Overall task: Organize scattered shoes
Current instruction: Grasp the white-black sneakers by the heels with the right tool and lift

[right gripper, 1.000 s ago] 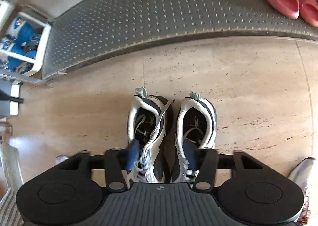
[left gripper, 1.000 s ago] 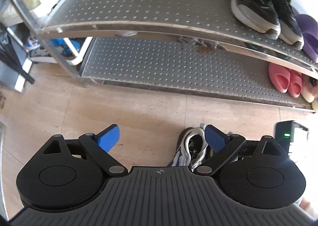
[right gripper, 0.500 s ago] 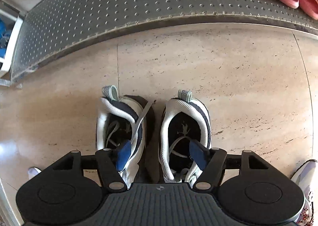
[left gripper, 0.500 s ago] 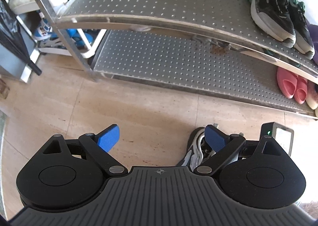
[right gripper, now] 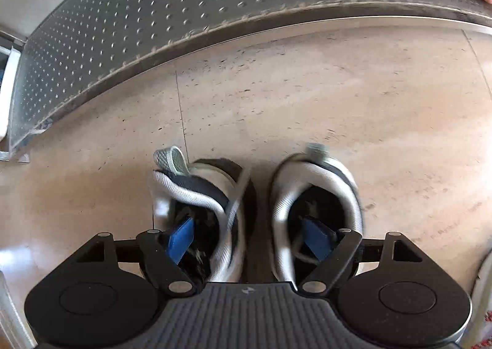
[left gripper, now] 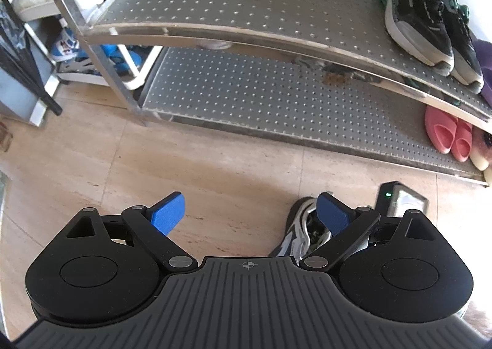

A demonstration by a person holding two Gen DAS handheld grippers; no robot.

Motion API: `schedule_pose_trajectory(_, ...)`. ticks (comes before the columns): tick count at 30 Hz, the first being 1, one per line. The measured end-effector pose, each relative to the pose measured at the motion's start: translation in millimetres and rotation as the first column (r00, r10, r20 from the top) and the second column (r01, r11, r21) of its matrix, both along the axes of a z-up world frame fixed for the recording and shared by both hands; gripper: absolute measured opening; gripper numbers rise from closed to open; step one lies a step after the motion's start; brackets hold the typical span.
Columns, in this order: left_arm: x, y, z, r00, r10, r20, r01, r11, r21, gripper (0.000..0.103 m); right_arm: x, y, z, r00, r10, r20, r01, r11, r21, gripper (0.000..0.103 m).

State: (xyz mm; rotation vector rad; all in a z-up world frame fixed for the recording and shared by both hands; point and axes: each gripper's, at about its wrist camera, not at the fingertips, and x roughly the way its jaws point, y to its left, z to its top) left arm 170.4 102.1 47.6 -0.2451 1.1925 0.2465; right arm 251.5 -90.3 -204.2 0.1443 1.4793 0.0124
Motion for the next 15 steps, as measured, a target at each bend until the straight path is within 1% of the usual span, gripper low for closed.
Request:
schedule_pose_trajectory(1,1,1,-1,1.0,0.0,-0.003,0.0,1.0,0.0,0.096,1,3,-2,1.0,0.013,0.011,-0.013,1.0,-0.016,0.077)
schedule_pose_trajectory(3,1,1,0,1.0,0.003,0.001,-0.003,1.0,0.0,0.096,0,10,-13,0.997,0.069,0.03,-0.067,0.995,-0.079,0.076)
schedule_pose_trajectory(4,1,2,0,1.0,0.004,0.003,-0.004,1.0,-0.001,0.096,0,13,-19,0.994,0.102,0.037,-0.097,0.989,-0.114,0.081)
schedule_pose_trajectory(5,1,2,1,1.0,0.005,0.004,-0.005,1.0,-0.001,0.096,-4,12,-19,0.992,0.103,0.072,-0.093,0.988,-0.125,0.079)
schedule_pose_trajectory(6,2,3,1,1.0,0.007,0.006,-0.007,1.0,-0.001,0.096,-9,9,-16,0.989,0.085,0.124,-0.07,0.99,-0.12,0.061)
schedule_pose_trajectory(7,2,3,2,1.0,0.008,0.008,-0.008,1.0,-0.002,0.096,-12,7,-13,0.985,0.073,0.155,-0.056,0.992,-0.112,0.035)
schedule_pose_trajectory(8,2,4,2,1.0,0.009,0.009,-0.009,1.0,-0.002,0.096,-16,6,-8,0.982,0.078,0.173,-0.058,0.991,-0.116,0.03)
schedule_pose_trajectory(10,3,4,3,1.0,0.012,0.013,-0.012,1.0,-0.003,0.096,-23,0,7,0.977,0.065,0.201,-0.05,0.996,-0.078,0.025)
schedule_pose_trajectory(12,3,5,4,1.0,0.015,0.016,-0.015,1.0,-0.004,0.096,-37,-9,33,0.969,0.042,0.243,-0.04,0.999,-0.012,0.025)
schedule_pose_trajectory(13,3,6,4,1.0,0.016,0.018,-0.016,1.0,-0.004,0.096,-43,-11,45,0.964,0.04,0.264,-0.042,0.999,0.004,0.025)
schedule_pose_trajectory(15,-1,10,9,0.999,0.037,0.036,-0.037,0.999,-0.006,0.096,-62,-12,81,0.938,0.063,0.342,-0.07,0.998,0.006,0.025)
